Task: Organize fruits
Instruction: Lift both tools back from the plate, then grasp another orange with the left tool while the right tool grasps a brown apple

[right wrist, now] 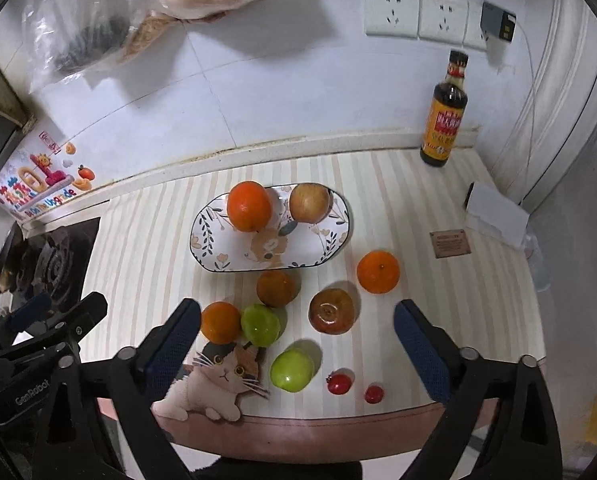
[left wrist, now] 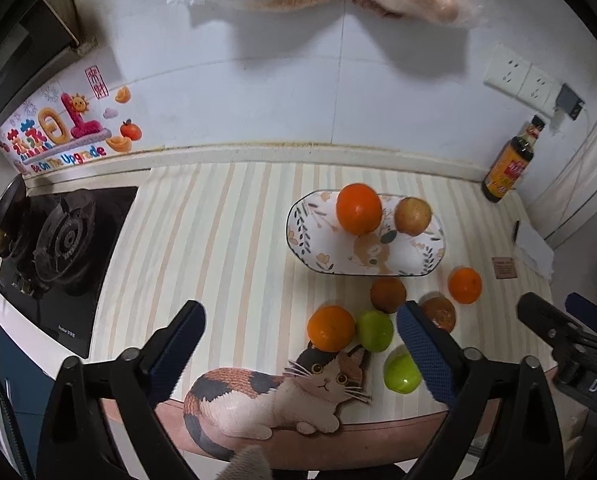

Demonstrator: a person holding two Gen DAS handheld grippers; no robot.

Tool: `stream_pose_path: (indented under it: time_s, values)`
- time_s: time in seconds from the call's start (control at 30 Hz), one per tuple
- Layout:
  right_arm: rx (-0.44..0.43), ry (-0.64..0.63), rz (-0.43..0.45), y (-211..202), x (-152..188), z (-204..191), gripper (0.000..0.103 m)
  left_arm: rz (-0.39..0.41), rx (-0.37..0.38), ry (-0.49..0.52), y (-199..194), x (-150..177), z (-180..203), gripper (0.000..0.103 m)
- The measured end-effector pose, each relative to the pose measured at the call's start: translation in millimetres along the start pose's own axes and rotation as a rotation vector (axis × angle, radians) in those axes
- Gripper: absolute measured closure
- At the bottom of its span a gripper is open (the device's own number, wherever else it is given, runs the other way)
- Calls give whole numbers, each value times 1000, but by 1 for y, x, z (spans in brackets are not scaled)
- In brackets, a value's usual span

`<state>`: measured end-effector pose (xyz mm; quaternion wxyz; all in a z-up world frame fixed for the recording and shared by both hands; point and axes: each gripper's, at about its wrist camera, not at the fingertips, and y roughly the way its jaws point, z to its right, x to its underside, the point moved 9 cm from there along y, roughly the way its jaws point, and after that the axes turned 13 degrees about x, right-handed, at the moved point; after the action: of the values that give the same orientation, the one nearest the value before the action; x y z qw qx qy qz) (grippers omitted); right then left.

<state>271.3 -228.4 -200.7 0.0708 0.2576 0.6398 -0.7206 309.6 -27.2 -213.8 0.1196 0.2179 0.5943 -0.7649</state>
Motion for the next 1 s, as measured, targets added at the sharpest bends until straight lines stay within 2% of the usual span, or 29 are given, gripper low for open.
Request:
stream_pose_path:
  time_s: [0.1, 0.3, 0.43, 0.57, 0.63, 0.73, 0.8, 0.93, 0.97, 1.0]
  values:
    - [-23, 27, -58, 27, 2, 6, 3, -50, -3, -16, 25, 4, -6, 1]
    - [-114, 91, -271, 106, 28, 15, 3, -229, 37, -53, 97, 23, -14, 1]
    - [-122, 136, -369, 157, 47, 21, 3, -349, 35, -104, 144, 42, -23, 1]
    - [-140, 189, -442, 194, 60, 23, 11, -446, 95, -179, 182, 62, -27, 1]
    - [-148, 202, -466, 210, 65, 23, 18, -473, 124, -212, 193, 70, -28, 1]
    - [-154, 193, -476, 224, 72, 20, 21, -473, 153, -235, 199, 76, -28, 9]
    - [-155, 183, -479, 229, 75, 17, 21, -460, 177, -255, 202, 77, -27, 26]
    - [-148, 170, -477, 240, 74, 11, 21, -435, 245, -303, 207, 76, -22, 41]
    - [-146, 169, -472, 242, 73, 11, 21, -426, 248, -310, 207, 75, -22, 40]
    - [-145, 168, -464, 243, 72, 10, 27, -422, 244, -308, 207, 73, -22, 41]
